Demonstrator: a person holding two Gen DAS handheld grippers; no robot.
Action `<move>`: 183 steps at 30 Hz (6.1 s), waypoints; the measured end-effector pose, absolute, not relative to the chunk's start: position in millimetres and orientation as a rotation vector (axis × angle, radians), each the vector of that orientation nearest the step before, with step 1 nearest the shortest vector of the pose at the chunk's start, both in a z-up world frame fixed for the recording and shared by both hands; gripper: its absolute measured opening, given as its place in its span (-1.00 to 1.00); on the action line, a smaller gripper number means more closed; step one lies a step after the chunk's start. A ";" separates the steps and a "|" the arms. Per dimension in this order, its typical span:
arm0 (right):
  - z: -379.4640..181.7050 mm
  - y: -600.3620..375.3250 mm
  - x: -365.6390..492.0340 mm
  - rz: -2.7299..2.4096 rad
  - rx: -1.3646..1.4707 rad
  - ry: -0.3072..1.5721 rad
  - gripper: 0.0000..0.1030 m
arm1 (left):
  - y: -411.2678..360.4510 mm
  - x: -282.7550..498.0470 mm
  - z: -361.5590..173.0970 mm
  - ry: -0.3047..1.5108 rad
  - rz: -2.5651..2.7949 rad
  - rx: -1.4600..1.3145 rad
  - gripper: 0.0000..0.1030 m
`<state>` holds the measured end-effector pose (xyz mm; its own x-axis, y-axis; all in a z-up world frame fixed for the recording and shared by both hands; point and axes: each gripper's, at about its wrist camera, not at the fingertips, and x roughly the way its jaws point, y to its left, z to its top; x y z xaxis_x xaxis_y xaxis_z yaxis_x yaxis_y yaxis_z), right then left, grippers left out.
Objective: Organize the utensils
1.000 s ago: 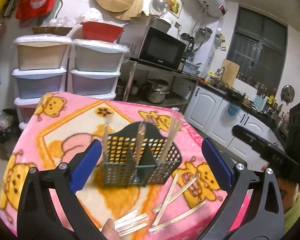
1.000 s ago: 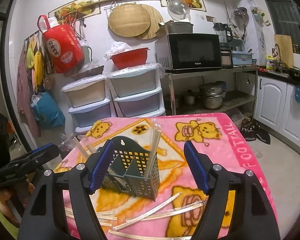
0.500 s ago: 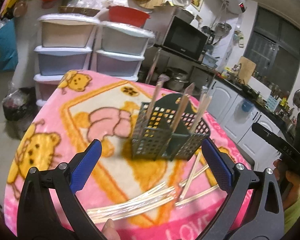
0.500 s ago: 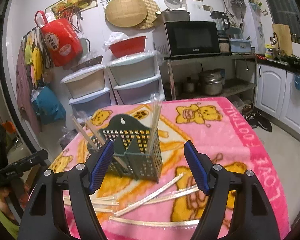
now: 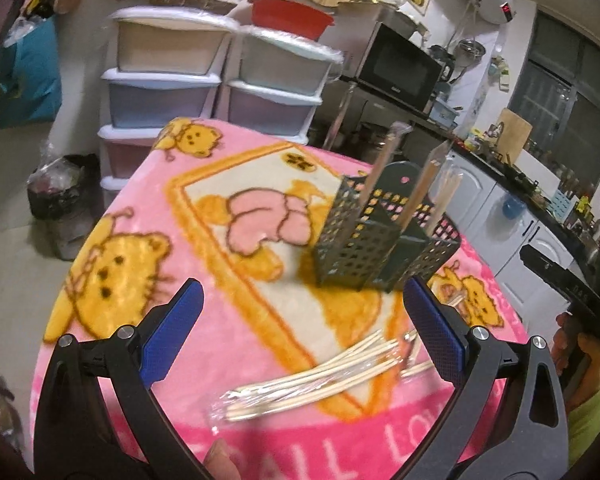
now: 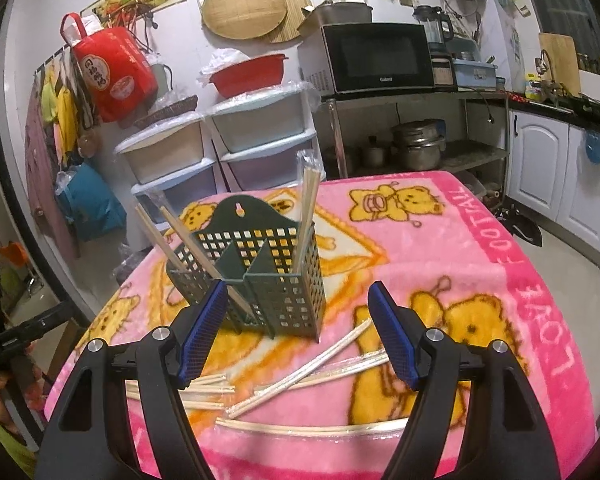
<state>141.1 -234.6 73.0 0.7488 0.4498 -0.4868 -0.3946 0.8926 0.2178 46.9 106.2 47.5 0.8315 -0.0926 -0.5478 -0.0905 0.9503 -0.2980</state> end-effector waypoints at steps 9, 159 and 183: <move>57.4 -222.2 143.5 0.455 0.082 0.589 0.36 | 127.6 33.4 22.6 0.630 0.019 -0.326 0.75; 203.9 -215.0 191.5 0.564 0.124 0.122 -0.90 | 1.1 149.0 214.9 0.302 -0.292 -0.168 -0.99; 168.4 -172.8 247.1 0.533 0.064 0.055 -0.90 | 6.2 180.2 175.2 0.369 -0.257 -0.182 -0.99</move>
<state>247.1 -172.8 168.4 0.8599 0.5092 -0.0362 -0.5058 0.8594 0.0751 180.2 6.2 175.2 0.9009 -0.2797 -0.3318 0.2139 0.9514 -0.2214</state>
